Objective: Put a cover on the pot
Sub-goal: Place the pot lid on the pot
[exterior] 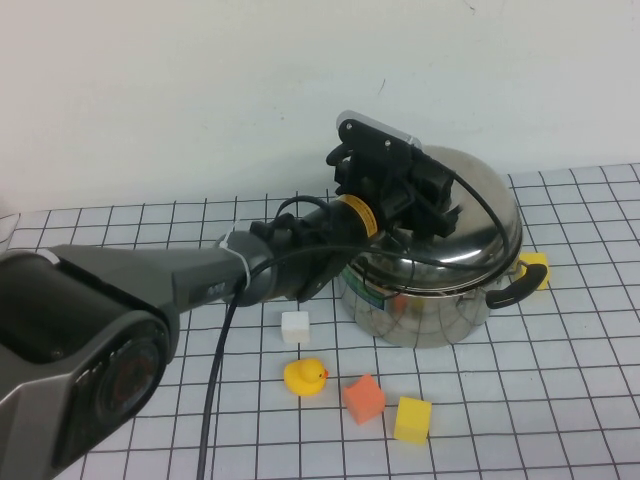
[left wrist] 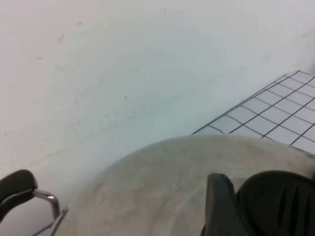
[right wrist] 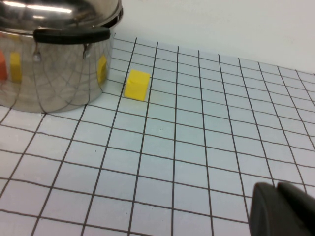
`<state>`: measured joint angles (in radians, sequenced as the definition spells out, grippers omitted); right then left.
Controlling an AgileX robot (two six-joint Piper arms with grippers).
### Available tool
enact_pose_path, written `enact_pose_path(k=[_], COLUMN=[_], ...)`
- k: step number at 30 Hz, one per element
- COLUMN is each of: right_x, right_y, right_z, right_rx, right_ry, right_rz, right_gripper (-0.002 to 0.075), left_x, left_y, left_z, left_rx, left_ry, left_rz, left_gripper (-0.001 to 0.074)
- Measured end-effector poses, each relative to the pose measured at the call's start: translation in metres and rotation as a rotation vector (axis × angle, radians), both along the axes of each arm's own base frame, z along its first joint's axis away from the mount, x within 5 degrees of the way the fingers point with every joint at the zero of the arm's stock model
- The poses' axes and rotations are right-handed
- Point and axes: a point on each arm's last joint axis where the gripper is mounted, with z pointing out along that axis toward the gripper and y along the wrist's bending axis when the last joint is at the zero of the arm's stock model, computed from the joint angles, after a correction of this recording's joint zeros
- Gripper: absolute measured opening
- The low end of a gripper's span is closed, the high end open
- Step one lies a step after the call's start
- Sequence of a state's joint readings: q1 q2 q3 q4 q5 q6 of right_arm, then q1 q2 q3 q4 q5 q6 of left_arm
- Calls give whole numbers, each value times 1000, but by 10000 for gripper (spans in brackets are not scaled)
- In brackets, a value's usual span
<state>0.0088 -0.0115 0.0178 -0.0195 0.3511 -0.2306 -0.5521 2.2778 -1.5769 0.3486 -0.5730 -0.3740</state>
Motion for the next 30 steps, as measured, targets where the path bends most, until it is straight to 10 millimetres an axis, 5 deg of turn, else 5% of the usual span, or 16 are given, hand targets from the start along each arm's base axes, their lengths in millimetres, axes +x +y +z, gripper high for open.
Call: enact_pose_path(k=[30], right_x=[0], right_y=[0], right_z=[0], right_rx=[0], right_ry=[0], right_rz=[0], right_gripper=[9], left_x=[2], left_y=[-2], left_z=[-12], left_rx=[26], left_ry=[-21], left_rz=[-22], left_gripper=[322])
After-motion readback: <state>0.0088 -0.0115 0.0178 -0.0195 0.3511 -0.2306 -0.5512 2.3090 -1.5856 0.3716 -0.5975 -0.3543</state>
